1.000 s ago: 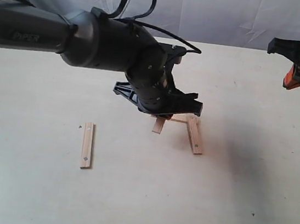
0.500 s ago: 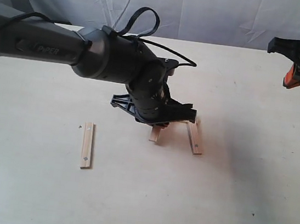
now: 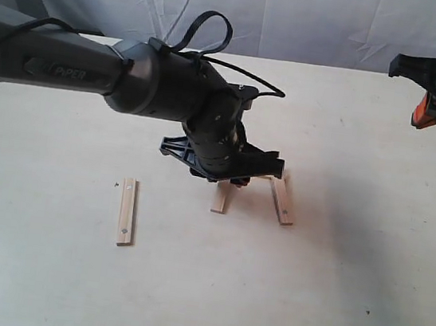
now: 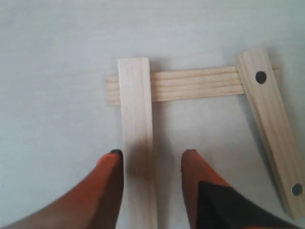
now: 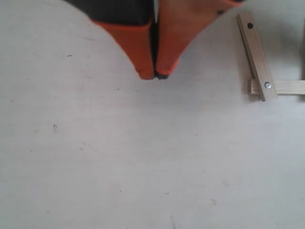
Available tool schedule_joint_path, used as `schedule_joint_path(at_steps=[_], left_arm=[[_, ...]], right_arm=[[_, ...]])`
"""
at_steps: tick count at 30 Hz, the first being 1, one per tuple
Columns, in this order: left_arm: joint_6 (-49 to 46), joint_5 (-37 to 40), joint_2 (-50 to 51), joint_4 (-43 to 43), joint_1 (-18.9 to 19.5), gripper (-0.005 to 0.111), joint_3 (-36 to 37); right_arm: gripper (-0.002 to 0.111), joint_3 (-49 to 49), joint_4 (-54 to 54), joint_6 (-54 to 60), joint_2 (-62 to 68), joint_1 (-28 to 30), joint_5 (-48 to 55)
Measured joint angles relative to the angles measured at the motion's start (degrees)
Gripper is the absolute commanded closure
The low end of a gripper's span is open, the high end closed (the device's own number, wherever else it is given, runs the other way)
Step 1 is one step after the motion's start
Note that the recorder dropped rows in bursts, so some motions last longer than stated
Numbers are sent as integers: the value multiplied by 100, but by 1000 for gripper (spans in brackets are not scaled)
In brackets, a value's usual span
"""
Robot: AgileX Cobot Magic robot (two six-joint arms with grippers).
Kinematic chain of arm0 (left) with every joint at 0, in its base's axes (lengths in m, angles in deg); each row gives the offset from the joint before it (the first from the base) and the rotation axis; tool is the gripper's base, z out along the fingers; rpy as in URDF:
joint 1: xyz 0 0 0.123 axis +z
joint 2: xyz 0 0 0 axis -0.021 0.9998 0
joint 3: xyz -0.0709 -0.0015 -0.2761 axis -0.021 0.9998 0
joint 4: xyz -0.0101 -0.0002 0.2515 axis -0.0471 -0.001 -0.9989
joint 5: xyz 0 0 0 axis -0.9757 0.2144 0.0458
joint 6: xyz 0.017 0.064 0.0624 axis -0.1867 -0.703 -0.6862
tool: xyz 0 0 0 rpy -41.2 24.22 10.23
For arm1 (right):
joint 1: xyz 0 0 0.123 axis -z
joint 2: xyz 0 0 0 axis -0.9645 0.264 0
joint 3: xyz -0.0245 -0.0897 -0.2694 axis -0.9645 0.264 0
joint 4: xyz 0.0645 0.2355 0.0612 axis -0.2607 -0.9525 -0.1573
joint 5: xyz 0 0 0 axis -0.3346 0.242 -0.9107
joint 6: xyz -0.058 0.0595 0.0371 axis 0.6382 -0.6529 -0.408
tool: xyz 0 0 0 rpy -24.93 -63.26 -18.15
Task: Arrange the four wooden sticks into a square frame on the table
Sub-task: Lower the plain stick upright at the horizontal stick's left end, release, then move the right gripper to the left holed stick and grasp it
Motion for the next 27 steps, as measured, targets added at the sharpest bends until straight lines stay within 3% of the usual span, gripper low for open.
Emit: schedule_joint_path(at_steps=[2,5,7,12,18,23,27], left_arm=[[0,48,-15,0,0,70,0],[-65,293,-301,0,97,96,0],[-237,589,-614,-128,344,107,-34],[-656,1293,-1305,-529,1138,107,-46],[-2623,1685,-1958,995,2541,107,-46],[-3168,2035,-2214,1284,3465,107,-46],[-3487,2100,-2417,1560,3982,107,51]], right_arm=[[109,0,0,0,0,0,0],[109,0,0,0,0,0,0],[109,0,-81,0,0,0,27],[109,0,-227,86,0,-508,151],[109,0,-394,8,0,-2255,49],[109,0,-447,-246,69,-3171,-294],[109,-169,-468,-438,440,-3786,-356]])
